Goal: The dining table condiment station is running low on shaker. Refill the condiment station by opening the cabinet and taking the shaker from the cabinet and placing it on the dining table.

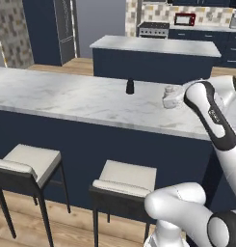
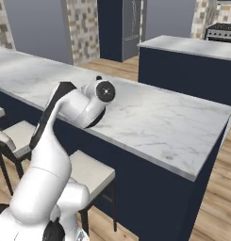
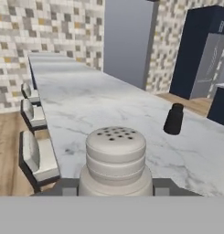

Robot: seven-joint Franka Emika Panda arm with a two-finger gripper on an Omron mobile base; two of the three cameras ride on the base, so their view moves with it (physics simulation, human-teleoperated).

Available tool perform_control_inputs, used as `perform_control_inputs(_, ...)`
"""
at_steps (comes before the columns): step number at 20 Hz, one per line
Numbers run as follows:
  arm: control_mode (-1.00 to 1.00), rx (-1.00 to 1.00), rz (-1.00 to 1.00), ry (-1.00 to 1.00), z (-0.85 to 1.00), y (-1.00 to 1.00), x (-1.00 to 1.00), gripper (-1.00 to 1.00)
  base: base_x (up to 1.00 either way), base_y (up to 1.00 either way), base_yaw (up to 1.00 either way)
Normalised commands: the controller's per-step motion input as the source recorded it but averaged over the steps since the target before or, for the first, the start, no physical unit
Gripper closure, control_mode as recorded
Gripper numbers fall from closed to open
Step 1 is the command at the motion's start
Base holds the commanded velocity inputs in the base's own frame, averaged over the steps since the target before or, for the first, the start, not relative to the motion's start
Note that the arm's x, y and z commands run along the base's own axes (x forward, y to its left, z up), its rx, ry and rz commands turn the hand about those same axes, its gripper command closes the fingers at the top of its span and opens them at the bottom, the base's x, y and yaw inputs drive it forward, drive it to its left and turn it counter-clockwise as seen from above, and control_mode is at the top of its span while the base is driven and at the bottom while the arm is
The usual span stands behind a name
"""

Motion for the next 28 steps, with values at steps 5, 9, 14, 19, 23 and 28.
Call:
perform_control_inputs(5, -1.00, 0.02, 0.06, 0.00, -0.26, 0.47, 0.73, 1.00, 0.00, 0.00, 0.00)
perform_control_inputs(9, -1.00, 0.00, 0.07, -0.02, -0.25, 0.18, 0.72, 1.00, 0.00, 0.00, 0.00)
perform_control_inputs(14, -1.00, 0.01, 0.11, -0.13, -0.22, -0.25, 0.09, 1.00, 0.00, 0.00, 0.00)
perform_control_inputs(19, -1.00, 0.01, 0.12, -0.03, -0.21, -0.19, 0.13, 1.00, 0.00, 0.00, 0.00)
perform_control_inputs(23, -1.00, 0.00, 0.09, 0.03, -0.22, -0.02, 0.32, 1.00, 0.00, 0.00, 0.00)
perform_control_inputs(28, -1.00, 0.00, 0.10, 0.10, -0.17, -0.01, 0.50, 1.00, 0.00, 0.00, 0.00)
